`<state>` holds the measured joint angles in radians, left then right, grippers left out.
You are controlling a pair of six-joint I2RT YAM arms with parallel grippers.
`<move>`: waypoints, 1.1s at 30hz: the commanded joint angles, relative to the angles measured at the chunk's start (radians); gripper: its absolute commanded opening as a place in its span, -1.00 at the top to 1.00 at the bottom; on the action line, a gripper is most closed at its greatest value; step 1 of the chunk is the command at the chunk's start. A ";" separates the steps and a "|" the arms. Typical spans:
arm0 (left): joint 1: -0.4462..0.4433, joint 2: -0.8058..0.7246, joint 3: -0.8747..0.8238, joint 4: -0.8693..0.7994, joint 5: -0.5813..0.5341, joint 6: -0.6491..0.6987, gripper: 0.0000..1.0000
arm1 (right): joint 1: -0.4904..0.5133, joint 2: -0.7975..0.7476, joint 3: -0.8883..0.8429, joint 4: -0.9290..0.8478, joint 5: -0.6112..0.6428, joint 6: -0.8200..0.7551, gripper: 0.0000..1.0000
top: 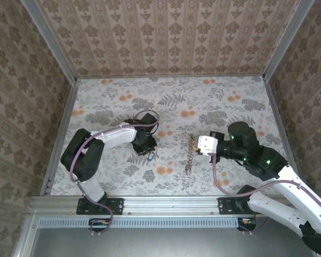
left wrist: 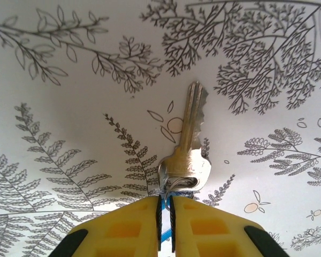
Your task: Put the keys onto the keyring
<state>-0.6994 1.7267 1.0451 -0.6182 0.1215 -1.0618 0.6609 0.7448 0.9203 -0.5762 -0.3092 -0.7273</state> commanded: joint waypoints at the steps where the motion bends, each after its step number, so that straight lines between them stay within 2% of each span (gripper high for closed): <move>1: 0.003 0.007 0.033 -0.039 -0.040 0.034 0.69 | 0.003 -0.021 0.035 0.028 -0.040 0.021 1.00; 7: 0.003 0.032 0.042 -0.030 -0.012 0.029 0.68 | 0.008 -0.021 0.037 0.028 -0.043 0.021 1.00; 17: -0.004 0.019 0.004 -0.042 0.019 -0.046 0.55 | 0.014 -0.027 0.033 0.034 -0.049 0.038 1.00; 23: -0.005 0.043 0.004 -0.007 0.045 -0.045 0.56 | 0.022 -0.027 0.042 0.033 -0.045 0.039 1.00; 33: -0.005 0.054 0.018 -0.002 0.028 -0.004 0.69 | 0.040 -0.030 0.044 0.034 -0.035 0.048 1.00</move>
<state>-0.6998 1.7634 1.0580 -0.6125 0.1566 -1.0832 0.6907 0.7383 0.9218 -0.5762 -0.3267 -0.7010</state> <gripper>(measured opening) 0.162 0.046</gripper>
